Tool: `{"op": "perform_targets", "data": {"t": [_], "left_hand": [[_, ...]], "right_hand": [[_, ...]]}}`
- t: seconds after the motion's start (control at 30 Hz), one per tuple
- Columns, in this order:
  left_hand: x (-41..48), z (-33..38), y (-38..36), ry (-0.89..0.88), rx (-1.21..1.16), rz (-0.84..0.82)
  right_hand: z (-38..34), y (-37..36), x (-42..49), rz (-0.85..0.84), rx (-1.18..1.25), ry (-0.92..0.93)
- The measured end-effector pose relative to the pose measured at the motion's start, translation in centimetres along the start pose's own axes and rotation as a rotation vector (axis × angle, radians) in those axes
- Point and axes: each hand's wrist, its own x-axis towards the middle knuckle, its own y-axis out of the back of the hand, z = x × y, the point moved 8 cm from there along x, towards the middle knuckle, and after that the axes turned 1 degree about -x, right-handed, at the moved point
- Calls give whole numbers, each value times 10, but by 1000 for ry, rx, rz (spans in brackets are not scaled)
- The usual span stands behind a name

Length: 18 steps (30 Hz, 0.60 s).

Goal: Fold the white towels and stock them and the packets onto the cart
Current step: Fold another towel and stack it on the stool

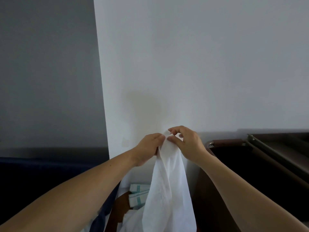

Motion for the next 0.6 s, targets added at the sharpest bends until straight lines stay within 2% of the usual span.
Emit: {"op": "perform_targets", "data": {"t": [0.13,0.2,0.33,0.4,0.6], "left_hand": [[-4,20,2,-134,301,33],[-6,26,-3,-179,404,-1],[-6,19,-5,-130,454,-92],[-5,18,-4,-107,471,-81],[-13,36,-5,-228,793,245]], "right_hand": [[-8,1,5,-35,34,8],[-6,3,7,-28,37,-12],[-2,2,8,-59,0,-30],[-1,2,8,-56,-14,-29],[-21,25,20,125,48,38]]}}
